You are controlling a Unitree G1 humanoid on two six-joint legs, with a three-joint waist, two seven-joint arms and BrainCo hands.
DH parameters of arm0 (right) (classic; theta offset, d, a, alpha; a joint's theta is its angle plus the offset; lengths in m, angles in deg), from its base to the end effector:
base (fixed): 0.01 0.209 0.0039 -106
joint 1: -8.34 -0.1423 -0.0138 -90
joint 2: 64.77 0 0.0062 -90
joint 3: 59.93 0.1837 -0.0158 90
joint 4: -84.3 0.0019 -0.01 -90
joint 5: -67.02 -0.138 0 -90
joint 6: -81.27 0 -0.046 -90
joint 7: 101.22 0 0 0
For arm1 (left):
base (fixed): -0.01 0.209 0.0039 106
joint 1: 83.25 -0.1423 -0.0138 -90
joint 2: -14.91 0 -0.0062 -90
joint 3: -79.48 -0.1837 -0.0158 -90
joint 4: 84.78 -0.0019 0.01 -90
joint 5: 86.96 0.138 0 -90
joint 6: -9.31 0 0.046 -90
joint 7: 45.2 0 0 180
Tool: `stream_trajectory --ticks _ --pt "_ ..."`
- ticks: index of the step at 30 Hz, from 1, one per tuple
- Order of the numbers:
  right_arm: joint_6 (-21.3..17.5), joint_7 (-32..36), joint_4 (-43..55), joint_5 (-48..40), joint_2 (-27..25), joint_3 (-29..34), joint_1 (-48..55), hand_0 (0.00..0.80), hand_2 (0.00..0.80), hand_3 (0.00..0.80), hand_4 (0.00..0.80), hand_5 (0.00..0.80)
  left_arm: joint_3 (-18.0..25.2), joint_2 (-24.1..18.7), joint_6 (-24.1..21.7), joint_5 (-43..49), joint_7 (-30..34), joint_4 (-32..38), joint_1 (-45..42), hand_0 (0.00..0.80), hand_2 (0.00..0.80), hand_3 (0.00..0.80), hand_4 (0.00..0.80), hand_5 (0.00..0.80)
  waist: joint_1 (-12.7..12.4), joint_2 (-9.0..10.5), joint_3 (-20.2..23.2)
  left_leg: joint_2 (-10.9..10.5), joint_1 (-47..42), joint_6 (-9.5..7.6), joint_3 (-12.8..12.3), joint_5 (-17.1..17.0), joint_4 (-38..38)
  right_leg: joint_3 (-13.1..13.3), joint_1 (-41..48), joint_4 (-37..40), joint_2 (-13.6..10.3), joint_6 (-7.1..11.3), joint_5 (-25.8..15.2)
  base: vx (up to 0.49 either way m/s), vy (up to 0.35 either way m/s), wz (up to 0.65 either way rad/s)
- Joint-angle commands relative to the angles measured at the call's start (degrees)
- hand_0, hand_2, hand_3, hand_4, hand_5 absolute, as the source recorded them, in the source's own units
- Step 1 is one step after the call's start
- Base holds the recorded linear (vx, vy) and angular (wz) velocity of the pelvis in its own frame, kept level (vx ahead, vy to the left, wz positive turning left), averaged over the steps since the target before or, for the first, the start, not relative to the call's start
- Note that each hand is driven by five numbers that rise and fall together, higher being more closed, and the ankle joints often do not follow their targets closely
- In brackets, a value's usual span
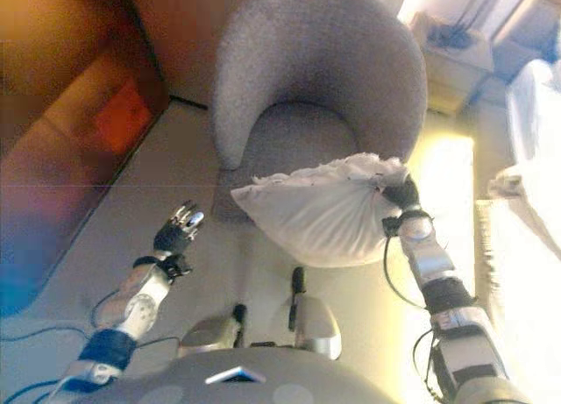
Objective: Pick up the cushion and take it to the sofa
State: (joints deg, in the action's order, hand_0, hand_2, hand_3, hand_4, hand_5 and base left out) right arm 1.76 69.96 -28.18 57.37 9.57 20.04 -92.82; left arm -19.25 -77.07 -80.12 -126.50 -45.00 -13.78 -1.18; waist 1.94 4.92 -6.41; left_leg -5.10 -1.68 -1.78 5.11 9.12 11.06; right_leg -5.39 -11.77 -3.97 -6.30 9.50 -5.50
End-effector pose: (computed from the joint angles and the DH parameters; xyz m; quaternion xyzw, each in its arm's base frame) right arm 0.2305 -0.2511 0.0296 -0.2250 0.1876 -0.0743 0.9532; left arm 0.1497 0.2056 -0.0344 -0.1744 0.2455 0.0406 0.9527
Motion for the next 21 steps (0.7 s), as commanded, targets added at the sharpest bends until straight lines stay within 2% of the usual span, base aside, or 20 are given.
stream_trajectory --ticks 1,2,3,5,6,7,8,10,11,12,14,16,18,20,21 --pt "-4.6 0.8 3.4 1.4 -2.7 3.3 -11.1 0.8 0.8 0.8 0.8 0.8 2.5 -0.7 -2.5 -0.8 -0.5 4.3 1.0 0.0 0.0 0.0 0.0 0.0 -0.3 -0.21 3.7 2.2 -14.5 0.45 -2.3 -4.2 -4.2 -8.0 -3.0 1.5 2.9 -4.21 -10.1 0.23 -0.131 -0.59" --pt "-4.0 1.0 3.3 1.4 -2.2 2.0 -12.5 0.8 0.8 0.8 0.8 0.8 3.0 -0.5 -2.6 -1.5 -1.0 3.8 0.5 0.0 0.0 0.0 0.0 0.0 0.0 -1.2 4.9 4.3 -14.6 3.69 -4.2 -11.5 0.8 -9.5 -1.3 0.6 3.4 -6.02 -7.6 0.173 -0.118 -0.66" --pt "-3.7 1.0 3.1 1.3 -2.0 1.0 -13.8 0.8 0.8 0.8 0.8 0.8 3.1 -0.5 -2.8 -1.9 -1.5 3.7 0.5 0.0 0.0 0.0 0.0 0.0 0.3 -1.25 5.5 5.7 -14.4 6.15 -6.3 -17.3 6.8 -10.3 0.2 0.4 3.3 -7.37 -6.2 0.248 -0.199 -0.54" --pt "-3.6 0.7 2.1 1.2 -1.7 -1.1 -16.5 0.8 0.8 0.8 0.8 0.8 3.0 0.1 -3.5 -2.7 -2.8 3.0 1.1 0.0 0.0 0.0 0.0 0.0 -0.5 -0.29 5.2 7.1 -9.4 9.36 -9.5 -21.0 23.5 -11.3 4.3 0.4 2.6 -9.92 -3.7 0.299 -0.228 -0.18" --pt "-3.9 0.4 2.0 1.2 -1.5 -2.2 -17.2 0.8 0.8 0.8 0.8 0.8 2.8 0.4 -3.9 -3.2 -3.6 2.8 1.2 0.0 0.0 0.0 0.0 0.0 -1.0 0.59 4.8 7.5 -5.9 9.95 -10.4 -21.3 29.9 -11.2 6.2 0.6 1.8 -10.6 -3.0 0.26 -0.162 -0.43" --pt "-4.2 0.3 1.9 1.2 -1.4 -2.6 -17.5 0.8 0.8 0.8 0.8 0.8 2.7 0.5 -4.2 -3.5 -3.9 2.7 1.3 0.0 0.0 0.0 0.0 0.0 -1.1 1.36 4.8 7.5 -4.0 9.99 -10.9 -21.6 31.8 -11.2 6.8 0.7 1.1 -10.81 -2.8 0.271 -0.123 -0.86" --pt "-5.3 0.0 1.4 1.2 -1.4 -3.9 -18.5 0.8 0.8 0.8 0.8 0.8 2.4 0.8 -4.9 -4.1 -4.3 2.3 1.7 0.0 0.0 0.0 0.0 0.0 -2.1 1.75 4.2 10.5 0.4 10.0 -12.5 -20.0 36.2 -11.0 9.2 1.0 1.0 -11.38 -1.7 0.25 -0.059 -0.97" --pt "-5.7 -0.6 0.9 0.7 -1.8 -5.0 -20.2 0.8 0.8 0.8 0.8 0.8 2.3 0.8 -5.2 -4.5 -4.1 1.9 2.3 0.0 0.0 0.0 0.0 0.0 -3.3 2.24 3.8 11.4 4.7 8.82 -12.3 -19.3 33.8 -10.3 10.8 1.2 0.6 -11.24 -0.5 0.236 0.022 -0.52" --pt "-5.3 -0.9 0.8 -0.4 -2.5 -5.7 -22.2 0.8 0.8 0.8 0.8 0.8 2.5 0.5 -5.1 -4.9 -3.6 1.6 2.9 0.0 0.0 0.0 0.0 0.0 -4.5 1.63 3.1 13.4 7.7 8.22 -12.3 -18.7 29.9 -8.8 12.4 1.4 1.8 -11.2 0.6 0.203 0.078 -0.07" --pt "-4.9 -0.8 0.9 -0.8 -2.8 -5.7 -23.2 0.8 0.8 0.8 0.8 0.8 2.7 0.3 -4.9 -5.2 -3.4 1.5 3.2 0.0 0.0 0.0 0.0 0.0 -4.8 1.84 3.0 13.9 8.6 7.9 -12.6 -19.1 27.1 -8.2 12.6 1.6 1.7 -11.09 1.0 0.262 0.141 -0.09" --pt "-3.6 -0.7 1.5 -0.6 -3.6 -5.4 -25.7 0.8 0.8 0.8 0.8 0.8 3.7 -0.4 -3.2 -6.0 -2.3 2.0 4.0 0.0 0.0 0.0 0.0 0.0 -6.2 0.85 2.3 16.0 11.7 7.75 -13.1 -20.7 15.8 -6.0 14.6 1.8 2.9 -10.52 3.1 0.281 0.229 -0.11" --pt "-2.8 -0.5 2.4 -0.2 -4.0 -4.7 -26.3 0.8 0.8 0.8 0.8 0.8 4.4 -0.4 -1.6 -5.8 -1.7 2.8 4.1 0.0 0.0 0.0 0.0 0.0 -7.6 0.24 1.8 16.1 13.4 7.88 -12.7 -21.2 7.4 -4.2 16.6 2.3 3.1 -9.51 4.2 0.327 0.249 -0.18" --pt "-1.8 -0.1 3.5 -0.6 -5.2 -4.0 -27.1 0.8 0.8 0.8 0.8 0.8 4.6 -0.1 -1.1 -5.6 -0.6 3.0 3.5 0.0 0.0 0.0 0.0 0.0 -9.8 -0.55 1.8 15.9 16.1 8.81 -11.7 -23.9 -3.9 -2.0 20.7 3.5 3.1 -7.64 5.6 0.403 0.235 -0.15" --pt "-1.5 0.3 3.4 -1.0 -6.1 -4.1 -28.6 0.8 0.8 0.8 0.8 0.8 4.7 0.1 -1.2 -5.1 0.4 3.0 3.0 0.0 0.0 0.0 0.0 0.0 -11.2 -0.62 2.0 15.7 16.8 9.35 -11.4 -26.0 -8.6 -0.5 23.7 4.1 2.4 -6.77 6.8 0.337 0.185 -0.19" --pt "-1.6 0.7 3.5 -0.8 -6.1 -4.2 -29.3 0.8 0.8 0.8 0.8 0.8 4.6 0.1 -1.4 -5.0 0.8 2.9 2.8 0.0 0.0 0.0 0.0 0.0 -11.5 -0.67 2.2 15.6 16.8 9.33 -11.6 -26.0 -9.1 -0.3 24.5 4.1 2.1 -6.51 7.4 0.271 0.179 -0.38"
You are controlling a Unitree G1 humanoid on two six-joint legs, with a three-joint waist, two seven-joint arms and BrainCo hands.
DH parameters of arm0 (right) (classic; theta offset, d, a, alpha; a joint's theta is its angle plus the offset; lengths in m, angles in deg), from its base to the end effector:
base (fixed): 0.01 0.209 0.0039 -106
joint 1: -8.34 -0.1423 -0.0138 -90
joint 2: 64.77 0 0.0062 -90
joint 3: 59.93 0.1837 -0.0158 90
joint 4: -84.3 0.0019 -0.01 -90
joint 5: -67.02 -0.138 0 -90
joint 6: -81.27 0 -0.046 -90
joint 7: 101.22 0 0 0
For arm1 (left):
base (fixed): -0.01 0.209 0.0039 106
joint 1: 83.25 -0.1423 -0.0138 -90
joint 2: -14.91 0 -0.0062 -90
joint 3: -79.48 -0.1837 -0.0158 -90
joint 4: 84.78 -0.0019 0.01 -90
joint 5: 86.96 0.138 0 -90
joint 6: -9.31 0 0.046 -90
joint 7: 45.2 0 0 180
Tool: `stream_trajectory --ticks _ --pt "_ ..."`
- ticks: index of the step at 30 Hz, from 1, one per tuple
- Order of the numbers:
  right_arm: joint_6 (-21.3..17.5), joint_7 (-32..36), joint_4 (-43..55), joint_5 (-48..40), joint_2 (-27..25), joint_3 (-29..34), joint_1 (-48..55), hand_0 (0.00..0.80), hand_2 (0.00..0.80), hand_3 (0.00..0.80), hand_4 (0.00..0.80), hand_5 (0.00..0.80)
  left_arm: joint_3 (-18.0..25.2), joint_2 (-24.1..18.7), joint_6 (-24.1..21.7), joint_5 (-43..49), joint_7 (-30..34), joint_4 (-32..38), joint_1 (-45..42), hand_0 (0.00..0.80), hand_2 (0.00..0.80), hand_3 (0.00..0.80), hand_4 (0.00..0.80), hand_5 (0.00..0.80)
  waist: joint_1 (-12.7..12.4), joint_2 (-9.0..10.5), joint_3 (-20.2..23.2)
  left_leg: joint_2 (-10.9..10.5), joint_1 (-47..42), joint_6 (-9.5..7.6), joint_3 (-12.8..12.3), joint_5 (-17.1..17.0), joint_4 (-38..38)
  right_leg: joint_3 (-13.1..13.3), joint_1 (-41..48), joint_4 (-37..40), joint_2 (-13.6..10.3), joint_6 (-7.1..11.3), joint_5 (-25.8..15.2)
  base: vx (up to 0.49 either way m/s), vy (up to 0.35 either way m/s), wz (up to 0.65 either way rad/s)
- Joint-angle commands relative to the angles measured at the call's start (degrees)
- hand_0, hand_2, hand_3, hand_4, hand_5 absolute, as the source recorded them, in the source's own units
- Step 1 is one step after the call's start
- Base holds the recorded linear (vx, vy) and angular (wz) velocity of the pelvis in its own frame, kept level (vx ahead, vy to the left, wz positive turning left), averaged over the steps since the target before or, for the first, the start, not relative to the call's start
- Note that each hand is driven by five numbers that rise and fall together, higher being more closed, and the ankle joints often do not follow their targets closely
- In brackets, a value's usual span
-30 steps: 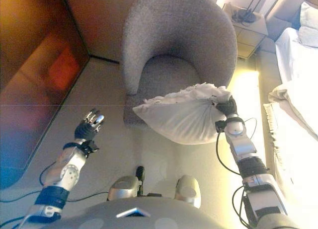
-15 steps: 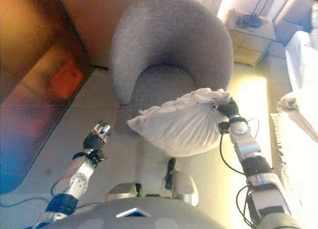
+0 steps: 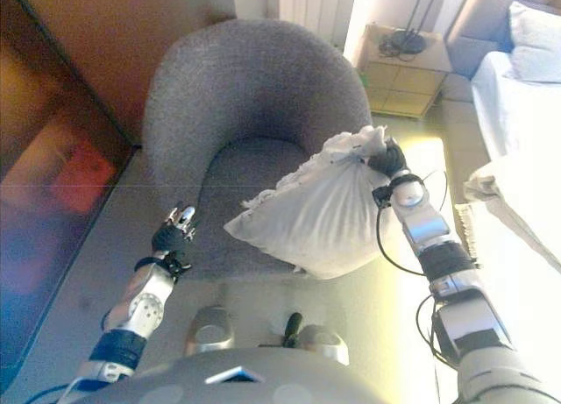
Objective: Pick up the cushion and take it to the sofa
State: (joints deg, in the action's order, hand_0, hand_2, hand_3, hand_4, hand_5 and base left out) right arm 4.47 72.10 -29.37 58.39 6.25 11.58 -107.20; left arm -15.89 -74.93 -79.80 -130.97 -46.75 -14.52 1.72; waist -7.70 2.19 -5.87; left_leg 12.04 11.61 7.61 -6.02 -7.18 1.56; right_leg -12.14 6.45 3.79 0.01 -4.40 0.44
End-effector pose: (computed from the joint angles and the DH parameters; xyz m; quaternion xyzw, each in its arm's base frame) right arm 0.2790 -0.2309 0.0770 -0.2900 0.1199 -0.0152 0.9494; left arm 0.1643 0.2052 -0.0283 -0.2292 0.2193 0.0776 0.9452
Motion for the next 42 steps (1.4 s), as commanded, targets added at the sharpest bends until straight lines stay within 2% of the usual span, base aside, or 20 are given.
stream_trajectory --ticks 1,3,4,6,8,10,11,12,13,14,17,19,20,21,23,25,29,33,36,42 --pt "-4.2 -0.9 5.0 -1.6 -3.0 4.3 -15.5 0.8 0.8 0.8 0.8 0.8 1.2 -2.1 -1.9 -0.6 2.8 3.5 -0.1 0.0 0.0 0.0 0.0 0.0 -1.8 2.07 2.0 -1.7 3.0 -0.37 -1.3 -8.7 0.3 6.2 6.6 -3.8 -4.7 7.65 1.7 0.217 0.171 -0.45" --pt "-4.6 -0.2 5.4 -1.0 -2.7 4.1 -16.1 0.8 0.8 0.8 0.8 0.8 1.2 -2.2 -2.4 -0.5 3.0 3.2 0.1 0.0 0.0 0.0 0.0 0.0 -1.5 2.04 2.5 -2.2 1.7 -1.01 -2.3 -7.0 -0.1 5.6 6.6 -4.3 -5.5 8.05 2.1 0.217 0.2 -0.18" --pt "-4.8 0.3 6.4 -0.8 -2.4 4.3 -15.8 0.8 0.8 0.8 0.8 0.8 0.5 -2.3 -3.0 -1.0 2.3 2.7 0.9 0.0 0.0 0.0 0.0 0.0 -1.0 1.68 2.8 -3.2 0.5 -1.72 -1.5 -5.2 0.8 5.6 5.9 -6.2 -6.4 8.32 2.6 0.28 0.238 0.15" --pt "-4.5 0.4 8.3 -1.5 -2.3 5.4 -13.7 0.8 0.8 0.8 0.8 0.8 0.5 -2.1 -2.6 -0.5 1.8 2.1 1.9 0.0 0.0 0.0 0.0 0.0 -0.3 1.65 3.2 -4.4 -0.2 -2.85 -1.5 -2.8 2.7 5.7 5.4 -8.6 -7.5 8.72 3.0 0.268 0.196 0.24" --pt "-3.8 -0.6 10.6 -0.4 -1.4 6.9 -9.9 0.8 0.8 0.8 0.8 0.8 0.4 -2.1 -2.2 0.6 2.1 2.3 2.2 0.0 0.0 0.0 0.0 0.0 0.1 2.17 3.5 -6.7 -0.3 -4.78 -1.4 -0.8 4.1 6.1 4.2 -14.3 -9.5 10.18 -0.1 0.207 0.149 0.29" --pt "-3.6 -1.3 10.9 -0.1 -0.6 7.9 -7.6 0.8 0.8 0.8 0.8 0.8 0.1 -2.2 -2.3 1.5 2.4 2.4 2.0 0.0 0.0 0.0 0.0 0.0 0.0 2.28 3.7 -8.0 -0.6 -6.01 -1.6 0.2 4.5 6.1 3.0 -19.1 -10.8 10.63 -2.4 0.185 0.18 0.33" --pt "-3.5 -2.8 9.9 -0.5 0.5 8.7 -5.4 0.8 0.8 0.8 0.8 0.8 -0.5 -2.7 -2.3 2.0 2.8 2.6 2.1 0.0 0.0 0.0 0.0 0.0 0.2 1.58 3.7 -9.3 -2.1 -7.51 -1.2 1.4 4.4 6.0 0.5 -26.5 -11.5 10.65 -5.8 0.235 0.241 0.29" --pt "-3.4 -3.4 8.9 -0.9 0.9 8.8 -4.7 0.8 0.8 0.8 0.8 0.8 -0.8 -3.0 -2.1 2.3 2.7 2.8 2.2 0.0 0.0 0.0 0.0 0.0 0.0 1.13 3.8 -9.8 -2.8 -8.11 -0.8 1.9 4.2 6.0 -1.1 -30.8 -11.9 10.65 -7.3 0.272 0.247 0.32" --pt "-3.8 -4.0 6.9 -1.3 1.6 8.5 -4.4 0.8 0.8 0.8 0.8 0.8 -0.9 -3.3 -1.8 2.4 2.4 3.1 2.2 0.0 0.0 0.0 0.0 0.0 0.0 0.56 3.7 -10.2 -4.3 -8.52 -0.1 2.4 3.8 5.8 -3.4 -34.2 -12.4 10.62 -9.2 0.23 0.155 0.27" --pt "-4.0 -4.5 5.0 -1.4 2.2 7.8 -4.7 0.8 0.8 0.8 0.8 0.8 -0.8 -3.5 -1.5 2.2 2.0 3.5 2.3 0.0 0.0 0.0 0.0 0.0 0.0 0.23 3.4 -10.7 -6.0 -8.71 0.6 2.8 3.0 5.4 -5.7 -34.6 -12.5 10.39 -9.4 0.231 0.084 0.19" --pt "-3.8 -6.2 2.7 -1.9 3.4 5.8 -6.2 0.8 0.8 0.8 0.8 0.8 -0.6 -4.1 -1.9 1.4 1.3 3.4 2.8 0.0 0.0 0.0 0.0 0.0 1.2 -0.32 2.2 -10.7 -10.3 -7.68 2.6 3.3 0.1 4.4 -10.6 -26.1 -11.9 9.81 -7.4 0.218 -0.083 0.1" --pt "-4.0 -6.8 1.9 -1.7 3.6 5.1 -7.6 0.8 0.8 0.8 0.8 0.8 -0.7 -4.5 -2.4 1.2 1.4 3.3 3.3 0.0 0.0 0.0 0.0 0.0 2.3 0.19 1.1 -10.9 -12.4 -6.96 3.9 4.8 -0.8 4.4 -12.7 -16.2 -11.9 10.3 -8.1 0.198 -0.215 0.05" --pt "-4.4 -7.6 1.3 -1.2 3.9 5.0 -8.2 0.8 0.8 0.8 0.8 0.8 -0.9 -4.9 -2.2 1.5 1.2 3.6 3.4 0.0 0.0 0.0 0.0 0.0 2.8 0.33 0.2 -10.9 -13.3 -6.85 4.7 6.1 -0.7 5.6 -14.2 -15.1 -11.7 11.03 -9.9 0.147 -0.211 0.18" --pt "-4.5 -7.6 1.2 -0.6 3.7 5.1 -8.7 0.8 0.8 0.8 0.8 0.8 -0.6 -5.3 -1.9 1.3 0.8 3.9 3.3 0.0 0.0 0.0 0.0 0.0 2.7 0.22 -0.1 -10.0 -13.5 -6.51 5.0 6.3 -0.7 5.9 -14.0 -14.0 -11.6 11.14 -9.2 0.085 -0.165 0.38" --pt "-4.6 -6.9 0.7 -0.3 2.4 5.5 -10.1 0.8 0.8 0.8 0.8 0.8 0.3 -5.4 -1.7 0.5 1.4 3.7 2.8 0.0 0.0 0.0 0.0 0.0 2.0 0.35 -0.1 -8.6 -13.3 -5.52 5.1 5.5 -1.3 4.9 -11.0 -9.9 -11.2 11.45 -7.3 0.059 -0.107 0.52" --pt "-4.6 -5.5 -0.8 -0.7 0.4 5.8 -11.5 0.8 0.8 0.8 0.8 0.8 0.6 -5.1 -1.6 0.8 2.0 3.3 2.2 0.0 0.0 0.0 0.0 0.0 1.0 0.86 0.3 -8.0 -12.7 -4.8 4.9 4.5 -1.8 3.9 -7.7 -7.1 -10.7 11.83 -6.7 0.116 -0.072 0.13" --pt "-2.3 -5.0 -6.6 -2.0 -2.9 5.5 -13.9 0.8 0.8 0.8 0.8 0.8 0.4 -5.2 -0.4 -0.1 3.0 4.0 0.8 0.0 0.0 0.0 0.0 0.0 -0.7 1.54 1.5 -7.8 -12.5 -4.11 4.6 4.0 -2.4 1.6 -4.6 -4.6 -10.4 11.81 -6.4 0.143 -0.032 -0.08" --pt "-1.4 -5.8 -12.9 -4.7 -4.7 4.7 -16.0 0.8 0.8 0.8 0.8 0.8 -0.1 -5.8 -0.4 -1.6 3.9 5.0 -0.4 0.0 0.0 0.0 0.0 0.0 -1.9 1.44 1.5 -7.5 -12.3 -3.67 4.4 3.7 -2.8 0.4 -4.1 -3.9 -10.3 11.51 -6.2 0.077 -0.023 0.14" --pt "-0.4 -8.5 -21.2 -8.2 -6.6 5.7 -19.4 0.8 0.8 0.8 0.8 0.8 -0.7 -6.9 -0.7 -3.2 4.6 5.1 0.7 0.0 0.0 0.0 0.0 0.0 -3.0 0.78 0.4 -7.1 -10.0 -3.16 4.5 2.8 -2.6 -0.6 -5.0 -4.0 -10.4 11.31 -5.9 -0.047 -0.029 0.1" --pt "-1.7 -9.1 -29.2 -11.0 -10.5 7.2 -24.3 0.8 0.8 0.8 0.8 0.8 -1.6 -8.4 -2.7 -6.8 4.8 6.0 3.6 0.0 0.0 0.0 0.0 0.0 -3.9 -1.37 -3.5 -7.3 -5.3 -2.86 5.7 2.0 -1.3 -1.4 -8.1 -5.6 -10.9 11.04 -5.1 -0.112 -0.021 0.14"
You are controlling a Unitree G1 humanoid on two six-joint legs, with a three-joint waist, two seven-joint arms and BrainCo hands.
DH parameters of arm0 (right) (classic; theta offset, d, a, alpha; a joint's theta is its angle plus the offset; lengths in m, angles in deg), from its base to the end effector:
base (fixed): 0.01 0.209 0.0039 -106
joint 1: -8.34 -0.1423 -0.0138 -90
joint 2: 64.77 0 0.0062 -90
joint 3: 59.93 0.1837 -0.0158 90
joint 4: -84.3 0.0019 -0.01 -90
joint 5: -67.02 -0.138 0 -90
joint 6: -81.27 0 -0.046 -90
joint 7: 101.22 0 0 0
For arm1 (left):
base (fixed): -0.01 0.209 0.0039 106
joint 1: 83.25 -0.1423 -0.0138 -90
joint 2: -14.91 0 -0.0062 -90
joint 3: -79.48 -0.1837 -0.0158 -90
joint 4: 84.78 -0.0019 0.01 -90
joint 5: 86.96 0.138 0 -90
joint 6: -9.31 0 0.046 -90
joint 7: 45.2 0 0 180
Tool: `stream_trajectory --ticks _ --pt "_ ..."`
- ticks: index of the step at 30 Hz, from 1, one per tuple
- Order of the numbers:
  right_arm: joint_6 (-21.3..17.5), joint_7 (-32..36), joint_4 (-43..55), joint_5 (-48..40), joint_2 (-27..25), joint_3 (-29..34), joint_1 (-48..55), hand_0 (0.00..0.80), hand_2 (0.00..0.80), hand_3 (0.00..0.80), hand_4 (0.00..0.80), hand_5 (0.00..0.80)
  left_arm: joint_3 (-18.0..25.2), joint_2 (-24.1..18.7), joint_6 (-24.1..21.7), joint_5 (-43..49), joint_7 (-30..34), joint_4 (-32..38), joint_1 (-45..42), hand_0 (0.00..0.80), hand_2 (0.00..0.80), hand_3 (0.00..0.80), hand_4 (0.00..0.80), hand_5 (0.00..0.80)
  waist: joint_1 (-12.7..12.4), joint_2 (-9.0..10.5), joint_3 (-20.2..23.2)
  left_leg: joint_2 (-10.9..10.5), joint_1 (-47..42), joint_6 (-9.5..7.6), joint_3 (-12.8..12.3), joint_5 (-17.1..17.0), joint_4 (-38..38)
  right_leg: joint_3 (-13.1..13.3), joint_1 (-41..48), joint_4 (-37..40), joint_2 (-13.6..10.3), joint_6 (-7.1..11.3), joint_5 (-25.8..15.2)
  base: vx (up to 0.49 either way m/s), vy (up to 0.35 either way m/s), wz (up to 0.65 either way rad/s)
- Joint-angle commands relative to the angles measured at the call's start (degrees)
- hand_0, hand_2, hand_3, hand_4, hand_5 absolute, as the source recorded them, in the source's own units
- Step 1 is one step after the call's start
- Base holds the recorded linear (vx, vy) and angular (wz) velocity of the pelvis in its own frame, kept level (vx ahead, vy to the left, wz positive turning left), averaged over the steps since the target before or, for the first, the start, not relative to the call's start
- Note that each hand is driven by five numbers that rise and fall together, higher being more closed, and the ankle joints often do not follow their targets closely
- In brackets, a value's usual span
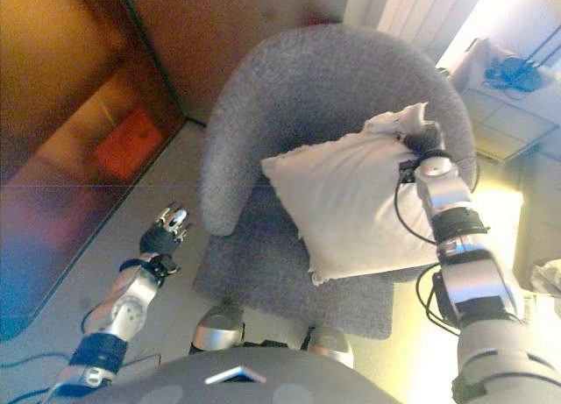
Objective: Pick up the cushion and take it to the sofa
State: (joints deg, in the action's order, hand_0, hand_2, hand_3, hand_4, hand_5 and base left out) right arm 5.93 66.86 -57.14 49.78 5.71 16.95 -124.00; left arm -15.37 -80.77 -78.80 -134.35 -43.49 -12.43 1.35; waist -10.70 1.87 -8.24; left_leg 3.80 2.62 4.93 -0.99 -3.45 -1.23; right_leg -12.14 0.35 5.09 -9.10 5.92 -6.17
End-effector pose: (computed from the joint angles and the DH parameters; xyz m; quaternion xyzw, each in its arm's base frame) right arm 0.3146 -0.2759 0.1029 -0.1963 0.1843 -0.1940 0.9433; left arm 0.1655 0.2292 -0.0164 -0.2169 0.2032 0.0568 0.9531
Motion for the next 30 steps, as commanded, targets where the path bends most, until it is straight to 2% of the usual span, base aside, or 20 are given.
stream_trajectory --ticks 1,7,8,9,10,17,21,25,30 --pt "-3.2 -3.9 -1.9 -2.7 -10.3 1.9 -7.7 0.8 0.8 0.8 0.8 0.8 -2.2 -2.7 -3.8 -3.8 1.5 4.2 4.2 0.0 0.0 0.0 0.0 0.0 -1.0 -1.25 -1.6 0.9 4.1 -0.15 0.8 -1.8 1.6 -1.4 -2.3 -7.0 -1.9 0.68 1.6 -0.155 -0.019 0.13" --pt "-4.3 -2.4 -6.3 -4.9 -13.0 0.4 -10.5 0.8 0.8 0.8 0.8 0.8 -3.6 -2.9 -5.9 -6.0 0.2 6.0 5.6 0.0 0.0 0.0 0.0 0.0 -0.8 -2.72 -5.2 0.4 7.9 0.13 1.4 -1.7 4.4 -0.9 -5.3 -7.7 -1.9 -0.04 1.5 -0.105 -0.014 0.06" --pt "-4.3 -2.8 -6.6 -5.4 -13.2 0.4 -10.7 0.725 0.725 0.725 0.725 0.725 -3.8 -2.9 -6.1 -6.1 0.0 6.1 5.7 0.0 0.0 0.0 0.0 0.0 -0.7 -2.87 -5.5 0.4 8.2 0.16 1.4 -1.8 4.6 -0.9 -5.5 -7.7 -1.9 -0.11 1.6 -0.035 -0.012 0.0" --pt "-4.4 -2.8 -6.8 -5.5 -13.4 0.6 -10.8 0.411 0.411 0.411 0.411 0.411 -4.1 -3.0 -6.2 -6.5 -0.2 6.4 5.7 0.0 0.0 0.0 0.0 0.0 -0.7 -3.04 -5.8 0.5 8.5 0.19 1.4 -1.8 4.8 -0.9 -5.6 -7.7 -1.9 -0.2 1.6 0.0 0.0 0.0" --pt "-4.7 -3.1 -7.0 -5.9 -13.6 0.7 -10.9 0.0 0.0 0.0 0.0 0.0 -4.3 -3.1 -6.2 -6.7 -0.4 6.7 5.6 0.0 0.0 0.0 0.0 0.0 -0.7 -3.16 -6.0 0.5 8.7 0.22 1.3 -1.9 4.9 -0.9 -5.7 -7.7 -1.9 -0.25 1.7 -0.03 -0.016 -0.02" --pt "-4.6 -4.8 -5.3 -6.9 -14.2 1.0 -9.3 0.0 0.0 0.0 0.0 0.0 -4.8 -3.5 -6.8 -7.1 -0.9 8.2 4.7 0.0 0.0 0.0 0.0 0.0 -0.4 -3.07 -6.2 0.9 7.8 0.19 0.8 -2.0 4.4 -1.4 -4.9 -8.1 -1.5 -0.63 2.3 0.013 -0.002 0.0" --pt "-5.8 -8.5 -4.2 -7.5 -14.6 2.4 -8.9 0.0 0.0 0.0 0.0 0.0 -5.4 -3.3 -6.9 -7.0 -1.4 8.5 4.2 0.0 0.0 0.0 0.0 0.0 0.1 -2.79 -5.4 1.1 6.2 0.12 0.2 -1.8 3.9 -1.4 -3.5 -7.6 -1.4 -0.64 2.4 0.068 0.015 -0.01" --pt "-6.7 -12.8 -2.4 -8.3 -15.6 4.6 -8.2 0.0 0.0 0.0 0.0 0.0 -6.0 -3.1 -6.7 -7.0 -1.4 9.3 2.8 0.0 0.0 0.0 0.0 0.0 0.6 -2.14 -4.0 1.3 4.2 0.03 -0.7 -1.5 2.8 -1.2 -1.8 -6.2 -1.3 -0.37 1.9 0.086 0.023 -0.04" --pt "-7.8 -14.9 0.5 -8.0 -17.2 7.0 -6.3 0.0 0.0 0.0 0.0 0.0 -6.6 -3.2 -6.9 -6.7 -2.4 10.2 0.9 0.0 0.0 0.0 0.0 0.0 1.3 -0.95 -1.8 1.6 1.5 -0.18 -2.0 -0.8 1.9 -0.7 -0.1 -4.7 -1.1 -0.09 1.4 0.119 0.019 -0.09"
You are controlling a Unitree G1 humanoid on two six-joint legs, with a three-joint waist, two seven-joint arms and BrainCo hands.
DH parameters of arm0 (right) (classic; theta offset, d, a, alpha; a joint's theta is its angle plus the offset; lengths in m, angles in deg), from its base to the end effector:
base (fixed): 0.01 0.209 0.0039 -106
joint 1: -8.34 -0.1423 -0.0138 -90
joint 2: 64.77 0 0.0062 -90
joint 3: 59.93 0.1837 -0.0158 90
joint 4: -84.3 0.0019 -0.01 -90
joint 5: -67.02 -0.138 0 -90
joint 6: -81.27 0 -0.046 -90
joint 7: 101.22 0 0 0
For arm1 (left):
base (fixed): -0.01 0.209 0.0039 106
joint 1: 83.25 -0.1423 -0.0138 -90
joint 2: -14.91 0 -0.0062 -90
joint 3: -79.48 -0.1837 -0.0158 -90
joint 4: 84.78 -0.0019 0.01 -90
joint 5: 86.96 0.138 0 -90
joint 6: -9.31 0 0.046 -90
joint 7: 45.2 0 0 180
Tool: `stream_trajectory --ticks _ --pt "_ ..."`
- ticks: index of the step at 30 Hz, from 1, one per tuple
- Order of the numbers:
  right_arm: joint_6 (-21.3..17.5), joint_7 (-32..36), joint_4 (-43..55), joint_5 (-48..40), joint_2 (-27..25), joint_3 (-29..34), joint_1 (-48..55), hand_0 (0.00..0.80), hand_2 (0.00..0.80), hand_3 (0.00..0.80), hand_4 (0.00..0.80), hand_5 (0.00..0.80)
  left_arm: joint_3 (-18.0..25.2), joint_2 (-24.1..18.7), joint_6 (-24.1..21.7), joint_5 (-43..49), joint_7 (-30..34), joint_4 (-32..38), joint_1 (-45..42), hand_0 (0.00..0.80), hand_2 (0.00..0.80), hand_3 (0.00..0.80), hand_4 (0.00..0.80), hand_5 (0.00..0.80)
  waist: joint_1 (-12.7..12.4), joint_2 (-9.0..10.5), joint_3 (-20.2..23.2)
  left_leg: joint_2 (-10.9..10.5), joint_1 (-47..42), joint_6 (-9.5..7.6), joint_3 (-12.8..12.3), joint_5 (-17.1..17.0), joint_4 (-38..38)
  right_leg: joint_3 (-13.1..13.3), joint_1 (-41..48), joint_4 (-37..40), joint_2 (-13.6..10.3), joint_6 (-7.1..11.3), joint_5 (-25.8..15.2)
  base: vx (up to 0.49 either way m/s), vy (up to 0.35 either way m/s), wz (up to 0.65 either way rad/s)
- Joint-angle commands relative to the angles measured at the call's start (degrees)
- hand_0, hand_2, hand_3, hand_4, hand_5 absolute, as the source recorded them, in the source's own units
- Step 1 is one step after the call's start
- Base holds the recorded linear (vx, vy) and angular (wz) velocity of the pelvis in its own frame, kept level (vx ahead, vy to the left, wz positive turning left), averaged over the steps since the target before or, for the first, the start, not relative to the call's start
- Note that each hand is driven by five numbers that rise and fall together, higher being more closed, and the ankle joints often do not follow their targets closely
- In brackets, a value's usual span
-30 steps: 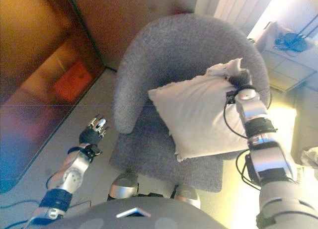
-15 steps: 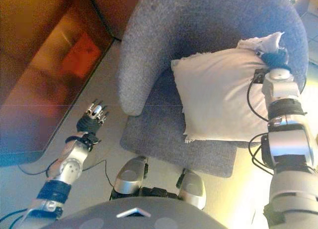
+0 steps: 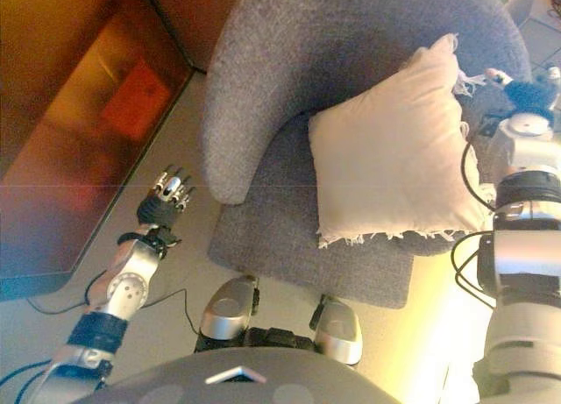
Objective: Pick up the cushion and take it to the sofa
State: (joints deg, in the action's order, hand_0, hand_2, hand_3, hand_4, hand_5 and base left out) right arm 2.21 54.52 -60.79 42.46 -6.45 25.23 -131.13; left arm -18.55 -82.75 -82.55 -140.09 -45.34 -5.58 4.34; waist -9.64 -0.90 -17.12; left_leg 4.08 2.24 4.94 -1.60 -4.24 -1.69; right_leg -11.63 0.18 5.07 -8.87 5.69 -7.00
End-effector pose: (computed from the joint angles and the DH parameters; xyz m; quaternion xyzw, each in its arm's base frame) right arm 0.3073 -0.3401 0.1810 -0.1220 0.0571 -0.4092 0.9024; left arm 0.1870 0.2174 0.0121 -0.2464 0.1196 0.0193 0.9616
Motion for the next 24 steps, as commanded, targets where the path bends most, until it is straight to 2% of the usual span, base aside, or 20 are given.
stream_trajectory --ticks 1,5,9,15,18,20,22,24 --pt "-4.5 -2.0 4.2 -1.5 -5.5 -0.8 1.4 0.0 0.0 0.0 0.0 0.0 -3.4 -1.3 -3.0 -0.7 -0.6 3.4 -2.4 0.0 0.0 0.0 0.0 0.0 0.3 2.15 7.7 1.4 1.3 -0.26 -1.6 0.1 2.2 -1.1 0.5 -4.4 -1.3 0.21 2.1 0.109 0.004 -0.02" --pt "-5.9 2.3 7.4 -4.0 -5.7 1.0 5.0 0.0 0.0 0.0 0.0 0.0 -3.2 -1.3 -3.0 -0.4 -0.3 3.6 -3.6 0.0 0.0 0.0 0.0 0.0 0.7 2.97 9.1 1.5 -0.1 -0.44 -2.1 0.3 1.4 -1.2 1.4 -4.0 -1.1 0.45 1.9 0.085 0.016 -0.08" --pt "-9.2 7.4 16.1 -7.5 -1.7 3.7 13.0 0.0 0.0 0.0 0.0 0.0 -2.3 -0.4 -3.2 2.5 -0.9 3.1 -4.4 0.0 0.0 0.0 0.0 0.0 2.0 3.7 10.1 1.5 -2.0 -0.92 -3.1 0.4 0.0 -0.7 2.1 -3.4 -0.8 0.47 1.7 0.035 0.02 -0.1" --pt "-15.8 10.8 35.5 -13.5 15.2 6.6 29.5 0.0 0.0 0.0 0.0 0.0 -1.3 2.8 -4.7 6.4 -2.9 1.9 -4.7 0.0 0.0 0.0 0.0 0.0 4.5 3.79 11.0 1.3 -4.4 -1.79 -4.6 0.5 -2.0 0.0 3.1 -2.6 -0.2 0.47 1.4 -0.003 0.014 -0.07" --pt "-20.3 19.5 43.0 -21.0 25.2 5.3 39.6 0.0 0.0 0.0 0.0 0.0 -0.7 5.7 -10.1 7.5 -7.9 2.7 -5.0 0.0 0.0 0.0 0.0 0.0 5.9 3.74 11.4 0.9 -5.0 -2.31 -5.6 0.7 -2.4 0.3 3.1 -2.1 0.0 0.59 1.0 -0.052 0.028 -0.04" --pt "-22.8 24.4 45.7 -21.5 30.3 3.5 44.5 0.0 0.0 0.0 0.0 0.0 0.8 7.2 -12.2 8.5 -8.8 2.6 -5.6 0.0 0.0 0.0 0.0 0.0 6.5 3.93 11.6 0.7 -5.0 -2.48 -6.3 0.7 -2.6 0.1 2.9 -1.7 0.0 0.81 0.6 -0.075 -0.02 -0.02" --pt "-24.2 25.2 47.1 -18.1 31.7 1.4 47.9 0.0 0.0 0.0 0.0 0.0 1.1 7.8 -12.7 9.5 -9.0 2.1 -6.1 0.0 0.0 0.0 0.0 0.0 7.1 4.15 11.5 0.5 -4.8 -2.48 -6.5 0.7 -2.7 0.3 2.5 -1.4 0.2 0.89 0.2 -0.099 -0.033 -0.05" --pt "-23.5 26.2 47.9 -18.7 31.8 -0.5 49.7 0.0 0.0 0.0 0.0 0.0 0.8 8.4 -12.6 11.5 -9.2 1.4 -6.1 0.0 0.0 0.0 0.0 0.0 8.0 4.21 11.5 0.2 -4.9 -2.59 -6.6 0.8 -2.7 1.0 2.0 -1.3 0.5 1.02 0.0 -0.094 -0.003 -0.06"
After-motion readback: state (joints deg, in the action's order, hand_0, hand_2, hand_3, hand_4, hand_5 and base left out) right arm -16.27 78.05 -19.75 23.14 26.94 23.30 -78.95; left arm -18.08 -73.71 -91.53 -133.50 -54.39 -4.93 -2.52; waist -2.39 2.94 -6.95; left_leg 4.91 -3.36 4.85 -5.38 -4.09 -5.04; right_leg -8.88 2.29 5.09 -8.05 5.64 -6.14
